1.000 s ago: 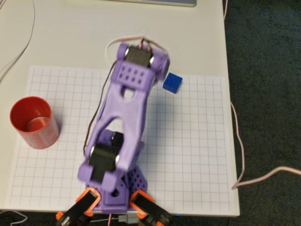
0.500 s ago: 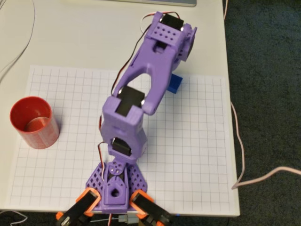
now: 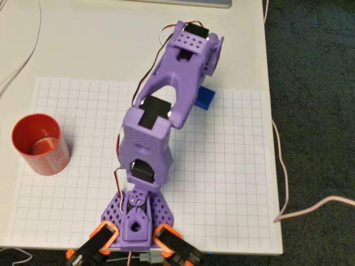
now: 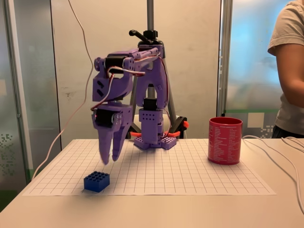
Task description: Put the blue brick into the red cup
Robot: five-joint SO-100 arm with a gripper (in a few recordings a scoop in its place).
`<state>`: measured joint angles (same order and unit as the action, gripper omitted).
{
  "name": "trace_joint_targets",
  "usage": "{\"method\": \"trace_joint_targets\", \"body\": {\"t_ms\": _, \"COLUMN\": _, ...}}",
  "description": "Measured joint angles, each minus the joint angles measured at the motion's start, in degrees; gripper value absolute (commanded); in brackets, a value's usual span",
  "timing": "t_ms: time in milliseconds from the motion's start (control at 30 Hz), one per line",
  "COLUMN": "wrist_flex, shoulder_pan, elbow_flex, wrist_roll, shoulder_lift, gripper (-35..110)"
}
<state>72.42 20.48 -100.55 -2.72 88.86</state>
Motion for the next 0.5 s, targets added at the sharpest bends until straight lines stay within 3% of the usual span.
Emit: {"method": "trace_joint_targets", "body": {"t_ms": 500, "wrist_flex": -1.49, "shoulder_pan": 2.02, "elbow_flex": -2.55, "wrist_roll": 2.55, "shoulder_lift": -9.05, "gripper": 58}}
